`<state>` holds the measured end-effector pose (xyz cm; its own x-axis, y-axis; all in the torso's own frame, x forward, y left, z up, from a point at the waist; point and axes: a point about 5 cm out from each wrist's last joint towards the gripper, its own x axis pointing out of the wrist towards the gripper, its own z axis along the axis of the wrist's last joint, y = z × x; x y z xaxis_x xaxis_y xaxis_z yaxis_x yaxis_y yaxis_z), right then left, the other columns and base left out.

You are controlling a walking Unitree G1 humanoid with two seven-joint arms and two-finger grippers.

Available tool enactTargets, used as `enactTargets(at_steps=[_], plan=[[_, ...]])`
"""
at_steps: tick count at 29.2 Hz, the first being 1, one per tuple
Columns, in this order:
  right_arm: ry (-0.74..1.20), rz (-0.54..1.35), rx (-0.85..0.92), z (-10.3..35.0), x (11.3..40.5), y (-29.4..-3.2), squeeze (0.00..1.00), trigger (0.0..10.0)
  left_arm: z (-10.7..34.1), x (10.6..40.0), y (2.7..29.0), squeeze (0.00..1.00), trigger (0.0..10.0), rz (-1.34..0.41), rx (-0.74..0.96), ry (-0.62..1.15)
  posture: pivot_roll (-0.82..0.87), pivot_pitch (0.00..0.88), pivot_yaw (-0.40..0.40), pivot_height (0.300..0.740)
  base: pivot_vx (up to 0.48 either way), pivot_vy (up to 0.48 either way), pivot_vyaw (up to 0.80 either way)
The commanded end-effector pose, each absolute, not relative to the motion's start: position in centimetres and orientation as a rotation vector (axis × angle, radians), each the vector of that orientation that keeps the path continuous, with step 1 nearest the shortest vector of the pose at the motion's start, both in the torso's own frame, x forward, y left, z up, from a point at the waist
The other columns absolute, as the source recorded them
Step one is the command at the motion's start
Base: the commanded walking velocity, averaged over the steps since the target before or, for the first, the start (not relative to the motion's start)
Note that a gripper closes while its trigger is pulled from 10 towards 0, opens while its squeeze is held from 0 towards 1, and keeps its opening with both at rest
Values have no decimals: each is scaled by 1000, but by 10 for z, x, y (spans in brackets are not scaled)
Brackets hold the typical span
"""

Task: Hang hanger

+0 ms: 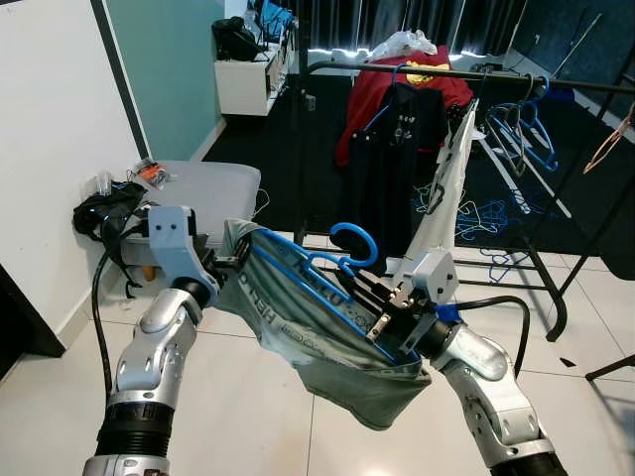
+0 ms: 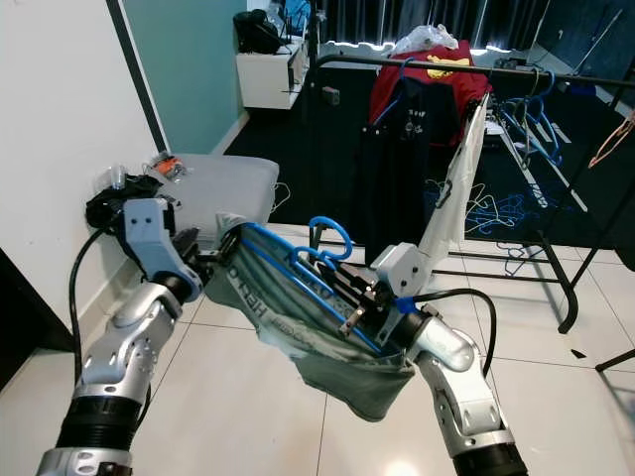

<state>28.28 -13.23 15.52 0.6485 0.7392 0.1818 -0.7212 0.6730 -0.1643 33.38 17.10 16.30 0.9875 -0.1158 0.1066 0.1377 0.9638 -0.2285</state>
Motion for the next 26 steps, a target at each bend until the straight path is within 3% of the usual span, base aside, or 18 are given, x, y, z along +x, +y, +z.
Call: enactTargets(at_steps=[1, 2, 3, 4, 9, 10, 11, 12, 26], plan=[[-247, 826, -85, 156, 281, -133, 0, 10000, 167, 335, 174, 1000, 4510, -131, -241, -110, -32, 0, 1, 740, 0, 0, 0], [-247, 822, -85, 155, 281, -133, 0, 10000, 166, 336, 175, 1000, 1922, -128, -234, -114, -32, 0, 2, 740, 0, 0, 0], [-247, 822, -85, 155, 281, -133, 0, 10000, 166, 336, 175, 1000, 1922, -128, -234, -114, -32, 0, 2, 740, 0, 0, 0], [-248, 820, -84, 156, 282, -133, 0, 10000, 166, 337, 176, 1000, 0, -123, -222, -115, -32, 0, 3, 740, 0, 0, 0], [-251, 816, -85, 156, 282, -134, 0, 10000, 166, 338, 177, 1000, 0, -123, -194, -114, -32, 0, 4, 740, 0, 0, 0], [-251, 813, -87, 156, 283, -135, 0, 10000, 166, 338, 176, 459, 1765, -131, -182, -113, -31, 0, 3, 740, 0, 0, 0], [-251, 813, -87, 156, 283, -135, 0, 10000, 166, 338, 176, 459, 1765, -131, -182, -113, -31, 0, 3, 740, 0, 0, 0], [-252, 809, -90, 157, 283, -136, 0, 10000, 166, 338, 177, 416, 0, -134, -176, -112, -30, 0, 2, 740, 0, 0, 0], [-224, 826, -86, 151, 279, -134, 0, 10000, 172, 346, 183, 431, 0, -62, -161, -139, -35, 0, 1, 740, 0, 0, 0]])
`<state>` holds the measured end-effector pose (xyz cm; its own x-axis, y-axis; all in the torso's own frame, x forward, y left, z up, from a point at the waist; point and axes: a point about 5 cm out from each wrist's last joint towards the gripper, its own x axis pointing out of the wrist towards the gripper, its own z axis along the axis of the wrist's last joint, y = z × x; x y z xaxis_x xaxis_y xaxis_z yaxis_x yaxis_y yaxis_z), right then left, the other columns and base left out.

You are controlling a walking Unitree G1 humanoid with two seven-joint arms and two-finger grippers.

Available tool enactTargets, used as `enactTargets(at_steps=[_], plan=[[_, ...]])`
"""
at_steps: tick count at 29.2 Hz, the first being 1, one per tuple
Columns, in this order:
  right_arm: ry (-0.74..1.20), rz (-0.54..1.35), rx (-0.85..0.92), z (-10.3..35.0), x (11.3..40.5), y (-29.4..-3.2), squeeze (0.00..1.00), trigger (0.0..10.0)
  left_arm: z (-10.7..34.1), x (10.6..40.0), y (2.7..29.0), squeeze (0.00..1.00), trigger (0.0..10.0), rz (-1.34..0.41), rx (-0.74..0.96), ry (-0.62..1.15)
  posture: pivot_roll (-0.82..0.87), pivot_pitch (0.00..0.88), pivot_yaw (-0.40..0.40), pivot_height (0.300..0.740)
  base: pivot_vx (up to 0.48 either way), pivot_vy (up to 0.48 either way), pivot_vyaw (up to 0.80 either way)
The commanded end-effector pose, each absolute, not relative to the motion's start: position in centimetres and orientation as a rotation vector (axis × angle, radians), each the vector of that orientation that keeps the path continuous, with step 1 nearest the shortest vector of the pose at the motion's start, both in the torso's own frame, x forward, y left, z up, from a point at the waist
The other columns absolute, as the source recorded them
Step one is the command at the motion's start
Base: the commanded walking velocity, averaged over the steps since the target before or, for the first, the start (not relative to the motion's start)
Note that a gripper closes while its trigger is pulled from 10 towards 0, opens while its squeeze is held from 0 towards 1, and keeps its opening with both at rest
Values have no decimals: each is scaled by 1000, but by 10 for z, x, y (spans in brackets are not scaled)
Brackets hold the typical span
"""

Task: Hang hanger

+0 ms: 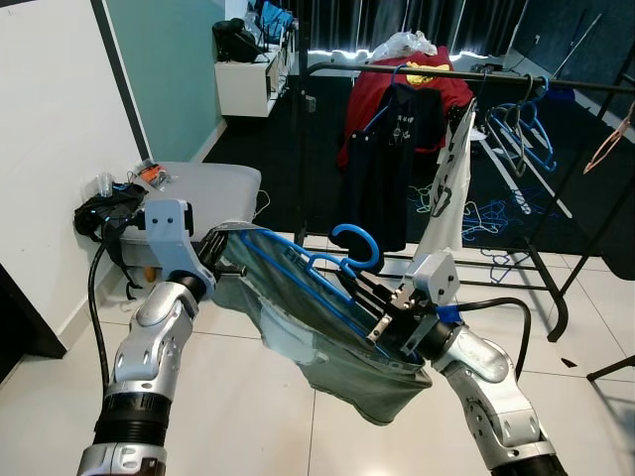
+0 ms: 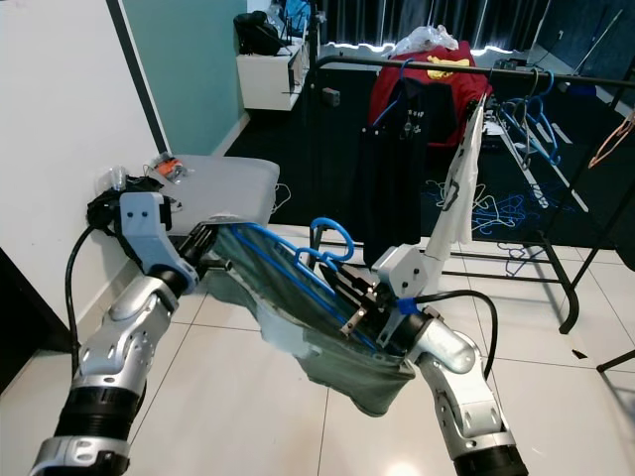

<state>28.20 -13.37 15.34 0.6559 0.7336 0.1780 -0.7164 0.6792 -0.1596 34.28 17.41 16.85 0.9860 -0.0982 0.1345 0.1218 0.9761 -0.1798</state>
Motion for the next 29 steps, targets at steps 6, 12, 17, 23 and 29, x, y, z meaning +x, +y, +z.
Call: enactTargets(at_steps=[6, 12, 17, 23, 29], plan=[[-124, 925, -101, 138, 269, -130, 0, 10000, 186, 354, 190, 439, 0, 12, -128, -180, -36, 0, 1, 740, 0, 0, 0], [-93, 951, -99, 133, 262, -133, 0, 10000, 199, 363, 192, 435, 0, 21, -94, -206, -42, 0, 4, 740, 0, 0, 0], [-119, 957, -97, 135, 260, -134, 0, 10000, 196, 369, 190, 427, 0, 11, -5, -163, -43, 0, 5, 740, 0, 0, 0], [-195, 937, -81, 149, 261, -133, 0, 10000, 174, 370, 190, 427, 0, 9, 91, -64, -46, 0, 6, 740, 0, 0, 0], [-285, 925, -97, 171, 263, -128, 0, 10000, 138, 364, 196, 412, 0, 19, 160, 71, -48, 0, 4, 740, 0, 0, 0]])
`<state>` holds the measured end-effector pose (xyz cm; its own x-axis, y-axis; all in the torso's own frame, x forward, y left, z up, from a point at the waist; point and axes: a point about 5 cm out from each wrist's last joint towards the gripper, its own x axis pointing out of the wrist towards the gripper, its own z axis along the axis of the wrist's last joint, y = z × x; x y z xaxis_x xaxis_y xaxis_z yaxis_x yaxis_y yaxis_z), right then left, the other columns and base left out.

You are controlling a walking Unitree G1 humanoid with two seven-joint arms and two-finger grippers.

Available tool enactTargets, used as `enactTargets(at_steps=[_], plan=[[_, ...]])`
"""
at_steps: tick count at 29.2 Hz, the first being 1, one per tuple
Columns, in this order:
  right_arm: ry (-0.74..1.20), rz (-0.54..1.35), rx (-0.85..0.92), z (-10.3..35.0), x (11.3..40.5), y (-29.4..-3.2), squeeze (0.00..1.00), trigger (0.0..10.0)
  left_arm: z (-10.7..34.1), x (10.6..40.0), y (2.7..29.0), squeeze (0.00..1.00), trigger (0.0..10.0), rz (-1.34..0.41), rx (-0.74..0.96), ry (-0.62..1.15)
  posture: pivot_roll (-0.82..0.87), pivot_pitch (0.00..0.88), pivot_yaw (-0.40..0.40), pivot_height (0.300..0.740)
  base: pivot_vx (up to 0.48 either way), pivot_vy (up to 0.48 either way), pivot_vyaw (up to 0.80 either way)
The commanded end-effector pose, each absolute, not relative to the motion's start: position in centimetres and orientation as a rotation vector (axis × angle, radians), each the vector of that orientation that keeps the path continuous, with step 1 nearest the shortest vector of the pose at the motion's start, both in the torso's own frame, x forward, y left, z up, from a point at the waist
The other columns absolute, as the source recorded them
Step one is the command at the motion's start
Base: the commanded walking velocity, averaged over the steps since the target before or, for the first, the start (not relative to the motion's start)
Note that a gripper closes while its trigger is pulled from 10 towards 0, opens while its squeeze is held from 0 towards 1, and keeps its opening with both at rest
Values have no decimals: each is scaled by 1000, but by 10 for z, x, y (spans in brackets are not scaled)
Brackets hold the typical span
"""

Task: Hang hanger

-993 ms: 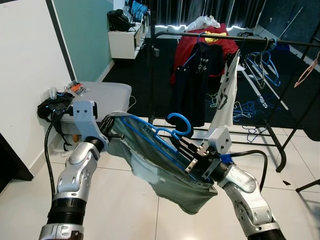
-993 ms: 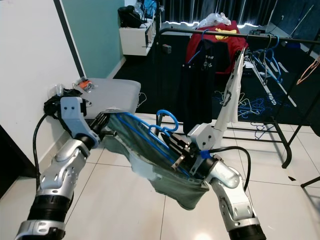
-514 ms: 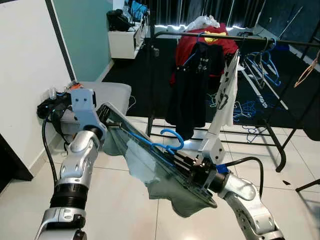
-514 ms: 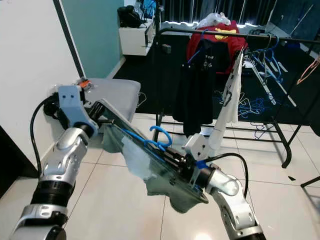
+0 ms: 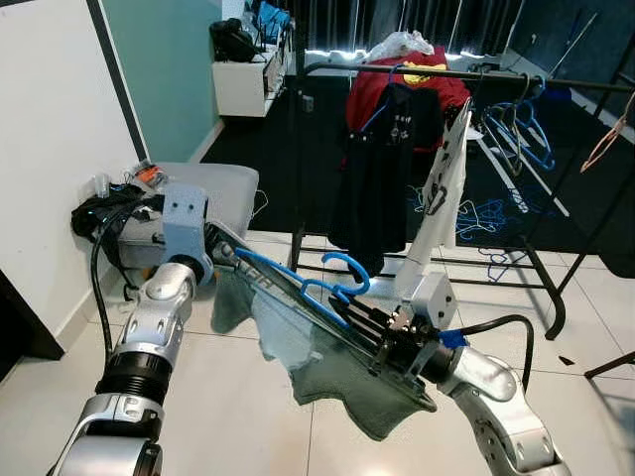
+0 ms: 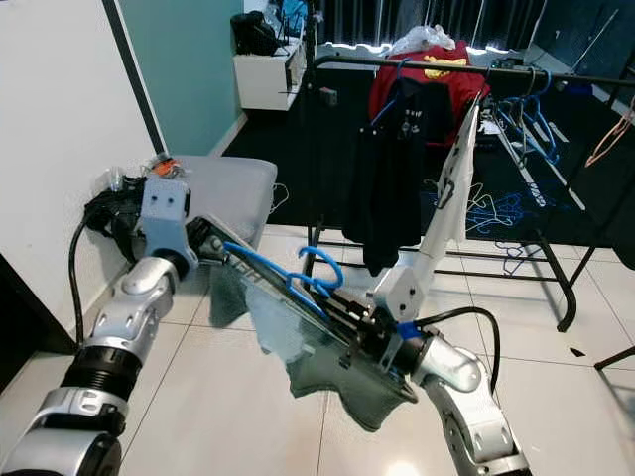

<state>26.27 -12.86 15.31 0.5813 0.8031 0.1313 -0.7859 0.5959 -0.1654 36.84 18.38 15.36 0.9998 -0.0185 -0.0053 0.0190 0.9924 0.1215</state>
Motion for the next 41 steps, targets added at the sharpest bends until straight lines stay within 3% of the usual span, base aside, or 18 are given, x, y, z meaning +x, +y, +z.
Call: enactTargets(at_steps=[1, 15, 18, 21, 24, 26, 28, 36, 37, 39, 40, 41], plan=[[-285, 925, -97, 171, 263, -128, 0, 10000, 138, 364, 196, 412, 0, 19, 160, 71, -48, 0, 4, 740, 0, 0, 0], [-367, 918, -81, 193, 264, -124, 0, 10000, 99, 353, 207, 416, 0, 66, 123, 207, -51, 0, 2, 740, 0, 0, 0], [-379, 817, -99, 197, 273, -129, 0, 10000, 95, 350, 201, 416, 0, 34, 70, 194, -51, 0, 2, 740, 0, 0, 0], [-451, 613, -60, 208, 290, -143, 0, 10000, 110, 342, 170, 412, 0, -168, -112, 70, -46, 0, 3, 740, 0, 0, 0], [-470, 554, -29, 211, 295, -147, 0, 10000, 120, 338, 156, 420, 0, -259, -179, 29, -43, 0, 5, 740, 0, 0, 0], [-486, 492, 18, 210, 305, -150, 0, 10000, 150, 325, 118, 416, 0, -477, -261, -32, -26, 0, 6, 740, 0, 0, 0], [-487, 484, 27, 209, 307, -149, 0, 10000, 161, 319, 105, 416, 0, -553, -284, -48, -26, 0, 6, 740, 0, 0, 0], [-438, 523, 23, 196, 320, -132, 0, 10000, 195, 306, 64, 412, 0, -706, -274, -75, 0, 0, -6, 740, 0, 0, 0], [-410, 490, 16, 194, 325, -133, 0, 10000, 189, 308, 64, 278, 0, -682, -238, -56, -2, 0, -8, 740, 0, 0, 0], [-410, 490, 16, 194, 325, -133, 0, 10000, 189, 308, 64, 278, 0, -682, -238, -56, -2, 0, -8, 740, 0, 0, 0], [-296, 435, 12, 183, 332, -138, 0, 10000, 173, 316, 75, 231, 0, -573, -186, -15, -8, 0, -8, 740, 0, 0, 0], [-172, 360, 5, 165, 338, -146, 0, 10000, 157, 323, 92, 176, 8784, -433, -152, 27, -14, 0, -11, 740, 0, 0, 0]])
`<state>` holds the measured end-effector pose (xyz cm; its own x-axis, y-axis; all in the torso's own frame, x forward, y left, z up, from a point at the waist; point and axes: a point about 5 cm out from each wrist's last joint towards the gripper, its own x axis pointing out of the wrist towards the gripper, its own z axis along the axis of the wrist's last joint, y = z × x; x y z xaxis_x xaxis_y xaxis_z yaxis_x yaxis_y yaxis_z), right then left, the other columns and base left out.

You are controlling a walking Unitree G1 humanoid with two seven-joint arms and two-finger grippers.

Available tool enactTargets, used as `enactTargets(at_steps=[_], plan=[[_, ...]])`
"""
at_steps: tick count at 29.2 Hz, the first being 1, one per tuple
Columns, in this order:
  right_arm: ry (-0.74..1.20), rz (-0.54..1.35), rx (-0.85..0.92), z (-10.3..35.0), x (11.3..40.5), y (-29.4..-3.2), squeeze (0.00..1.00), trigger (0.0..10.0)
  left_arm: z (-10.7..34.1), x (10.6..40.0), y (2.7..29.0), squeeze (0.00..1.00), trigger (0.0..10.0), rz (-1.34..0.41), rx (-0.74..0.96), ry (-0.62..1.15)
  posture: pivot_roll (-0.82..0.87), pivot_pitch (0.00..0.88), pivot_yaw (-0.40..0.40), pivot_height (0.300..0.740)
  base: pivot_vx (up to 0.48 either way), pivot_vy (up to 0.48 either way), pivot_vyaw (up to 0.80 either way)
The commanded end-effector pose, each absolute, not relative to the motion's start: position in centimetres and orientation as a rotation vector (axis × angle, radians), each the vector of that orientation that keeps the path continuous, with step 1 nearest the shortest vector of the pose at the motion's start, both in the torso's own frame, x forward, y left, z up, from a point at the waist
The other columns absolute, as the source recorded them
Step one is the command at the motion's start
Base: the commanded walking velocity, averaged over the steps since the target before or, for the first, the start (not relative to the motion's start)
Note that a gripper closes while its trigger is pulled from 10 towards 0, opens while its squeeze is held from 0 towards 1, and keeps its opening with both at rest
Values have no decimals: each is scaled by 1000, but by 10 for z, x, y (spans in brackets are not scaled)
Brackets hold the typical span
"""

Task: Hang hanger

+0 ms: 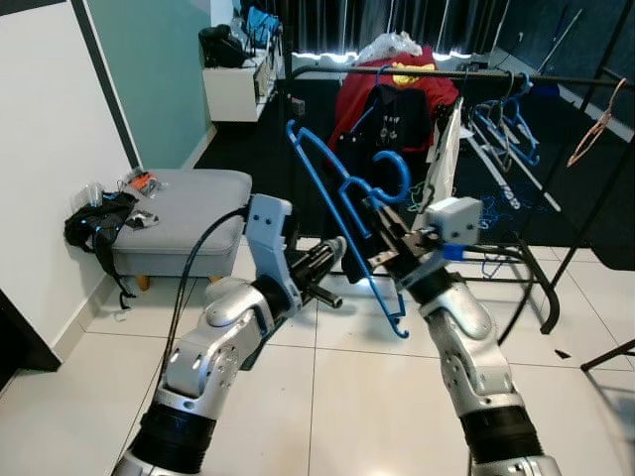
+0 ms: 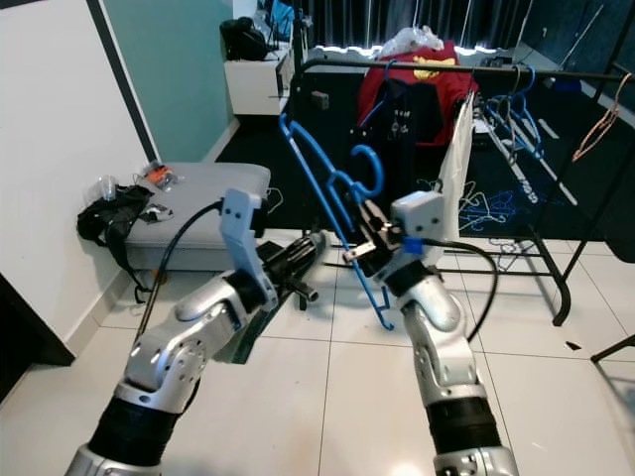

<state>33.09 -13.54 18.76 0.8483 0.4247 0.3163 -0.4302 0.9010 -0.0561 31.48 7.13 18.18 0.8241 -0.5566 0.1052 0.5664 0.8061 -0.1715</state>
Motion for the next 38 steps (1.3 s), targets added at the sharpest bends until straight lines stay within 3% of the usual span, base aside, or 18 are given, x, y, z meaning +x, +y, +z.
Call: enactTargets(at_steps=[1, 2, 3, 5, 14, 25, 38], plan=[[-172, 360, 5, 165, 338, -146, 0, 10000, 157, 323, 92, 176, 8784, -433, -152, 27, -14, 0, -11, 740, 0, 0, 0], [-78, 294, 15, 150, 338, -156, 0, 10000, 140, 328, 111, 0, 10000, -286, -121, 74, -12, 0, -13, 740, 0, 0, 0], [-78, 294, 15, 150, 338, -156, 0, 10000, 140, 328, 111, 0, 10000, -286, -121, 74, -12, 0, -13, 740, 0, 0, 0], [77, 210, 20, 123, 335, -168, 0, 10000, 125, 322, 137, 0, 10000, -152, -75, 132, -24, 0, -26, 740, 0, 0, 0], [188, 187, 58, 105, 329, -170, 0, 10000, 117, 312, 148, 0, 10000, -105, -41, 157, -25, 12, -30, 740, 0, 0, 0], [99, 230, 50, 119, 334, -159, 0, 10000, 120, 310, 145, 0, 10000, -68, -26, 116, -23, 17, -37, 740, 0, 0, 0], [42, 278, 73, 128, 329, -153, 0, 10000, 128, 313, 141, 0, 10000, -55, -45, 77, -27, 25, -31, 740, 338, 0, 0]])
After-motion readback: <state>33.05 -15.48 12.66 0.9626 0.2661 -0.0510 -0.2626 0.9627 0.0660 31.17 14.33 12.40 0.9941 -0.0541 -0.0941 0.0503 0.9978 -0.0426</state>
